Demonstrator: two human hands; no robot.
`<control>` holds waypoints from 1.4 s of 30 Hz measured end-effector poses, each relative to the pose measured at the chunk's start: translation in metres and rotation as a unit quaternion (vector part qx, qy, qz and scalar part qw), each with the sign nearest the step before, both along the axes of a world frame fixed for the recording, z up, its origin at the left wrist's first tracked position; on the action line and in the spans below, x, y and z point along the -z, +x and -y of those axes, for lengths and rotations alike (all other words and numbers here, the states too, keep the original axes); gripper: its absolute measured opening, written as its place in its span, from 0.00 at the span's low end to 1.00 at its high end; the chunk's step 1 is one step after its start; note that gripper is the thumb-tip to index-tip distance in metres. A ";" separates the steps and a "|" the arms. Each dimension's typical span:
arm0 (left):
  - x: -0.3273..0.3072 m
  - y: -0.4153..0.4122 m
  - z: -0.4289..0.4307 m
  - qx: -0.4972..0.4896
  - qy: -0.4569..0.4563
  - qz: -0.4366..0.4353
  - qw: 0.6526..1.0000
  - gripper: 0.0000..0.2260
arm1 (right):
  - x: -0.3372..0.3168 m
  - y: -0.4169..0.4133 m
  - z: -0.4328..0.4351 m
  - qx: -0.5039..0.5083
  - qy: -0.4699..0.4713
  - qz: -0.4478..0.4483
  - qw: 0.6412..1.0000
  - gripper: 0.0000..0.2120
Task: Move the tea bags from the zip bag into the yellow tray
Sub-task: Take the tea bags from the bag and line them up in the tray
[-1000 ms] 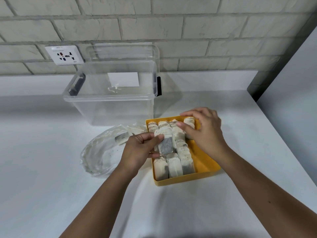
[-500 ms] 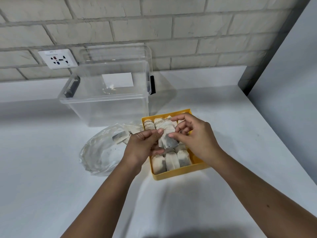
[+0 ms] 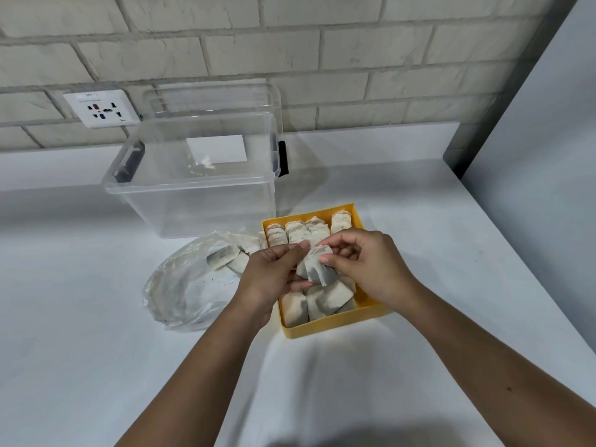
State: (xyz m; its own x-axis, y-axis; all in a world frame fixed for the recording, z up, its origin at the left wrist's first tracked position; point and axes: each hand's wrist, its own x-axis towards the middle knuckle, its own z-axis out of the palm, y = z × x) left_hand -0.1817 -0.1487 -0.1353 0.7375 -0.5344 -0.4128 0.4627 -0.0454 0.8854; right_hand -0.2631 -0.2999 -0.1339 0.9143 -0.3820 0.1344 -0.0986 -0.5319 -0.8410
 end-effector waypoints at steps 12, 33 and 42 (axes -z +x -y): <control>0.000 0.010 -0.004 -0.035 0.052 0.079 0.995 0.06 | -0.016 0.009 0.057 0.074 -0.166 -0.094 0.979 0.03; 0.015 0.013 -0.002 -0.031 0.058 0.086 0.994 0.09 | 0.039 0.056 0.059 0.173 -0.340 -0.178 0.907 0.11; 0.010 0.016 -0.003 -0.036 0.064 0.083 0.994 0.06 | 0.025 0.039 0.052 0.142 -0.331 -0.155 0.920 0.14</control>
